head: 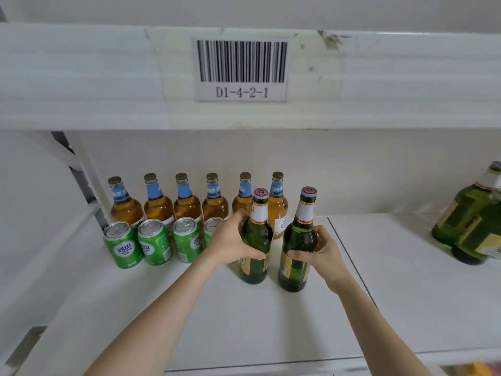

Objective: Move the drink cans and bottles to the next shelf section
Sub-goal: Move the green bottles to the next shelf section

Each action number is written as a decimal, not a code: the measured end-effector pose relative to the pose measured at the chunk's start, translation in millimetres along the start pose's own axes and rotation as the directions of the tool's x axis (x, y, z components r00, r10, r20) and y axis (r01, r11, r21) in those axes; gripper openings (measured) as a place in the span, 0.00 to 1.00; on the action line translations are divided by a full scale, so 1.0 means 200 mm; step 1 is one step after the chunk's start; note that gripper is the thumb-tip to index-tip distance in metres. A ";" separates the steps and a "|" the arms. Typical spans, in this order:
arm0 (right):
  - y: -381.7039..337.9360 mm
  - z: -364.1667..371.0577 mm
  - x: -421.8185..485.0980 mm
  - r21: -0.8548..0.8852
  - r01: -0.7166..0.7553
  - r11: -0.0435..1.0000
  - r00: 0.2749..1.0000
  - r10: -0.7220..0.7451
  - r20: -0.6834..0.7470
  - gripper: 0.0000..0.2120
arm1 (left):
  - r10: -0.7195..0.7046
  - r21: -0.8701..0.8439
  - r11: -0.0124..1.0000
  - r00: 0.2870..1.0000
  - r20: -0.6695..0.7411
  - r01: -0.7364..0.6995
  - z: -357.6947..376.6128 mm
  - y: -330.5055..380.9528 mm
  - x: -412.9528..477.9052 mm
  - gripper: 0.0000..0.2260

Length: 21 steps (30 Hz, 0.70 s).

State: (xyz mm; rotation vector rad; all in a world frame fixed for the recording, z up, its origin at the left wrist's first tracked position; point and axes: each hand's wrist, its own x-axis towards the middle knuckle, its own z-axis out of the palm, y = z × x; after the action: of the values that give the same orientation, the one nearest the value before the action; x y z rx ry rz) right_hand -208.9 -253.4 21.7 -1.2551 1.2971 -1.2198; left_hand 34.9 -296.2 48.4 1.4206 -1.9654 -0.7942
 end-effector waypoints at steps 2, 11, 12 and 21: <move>0.00 0.00 -0.06 0.017 -0.005 1.000 1.000 0.005 -0.016 0.34 | -0.029 -0.055 0.998 1.000 0.007 0.029 0.00 0.00 -0.06 0.42; -0.01 0.07 -0.34 0.171 -0.092 0.981 0.984 0.116 -0.133 0.24 | -0.157 -0.310 0.938 0.987 0.027 0.157 -0.01 -0.03 -0.38 0.46; -0.02 0.09 -0.37 0.201 -0.103 0.974 0.981 0.133 -0.141 0.24 | -0.172 -0.351 0.921 0.985 0.025 0.170 -0.01 -0.04 -0.42 0.46; -0.11 0.21 -0.62 0.272 -0.126 0.954 0.976 0.168 -0.137 0.21 | -0.258 -0.607 0.753 0.963 0.084 0.255 -0.03 -0.11 -0.77 0.35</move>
State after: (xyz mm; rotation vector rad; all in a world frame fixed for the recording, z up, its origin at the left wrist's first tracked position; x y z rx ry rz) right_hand -160.1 -131.1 37.2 -0.8712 1.2693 -1.3548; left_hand 93.7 -154.7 18.4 1.2774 -1.3118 -1.4019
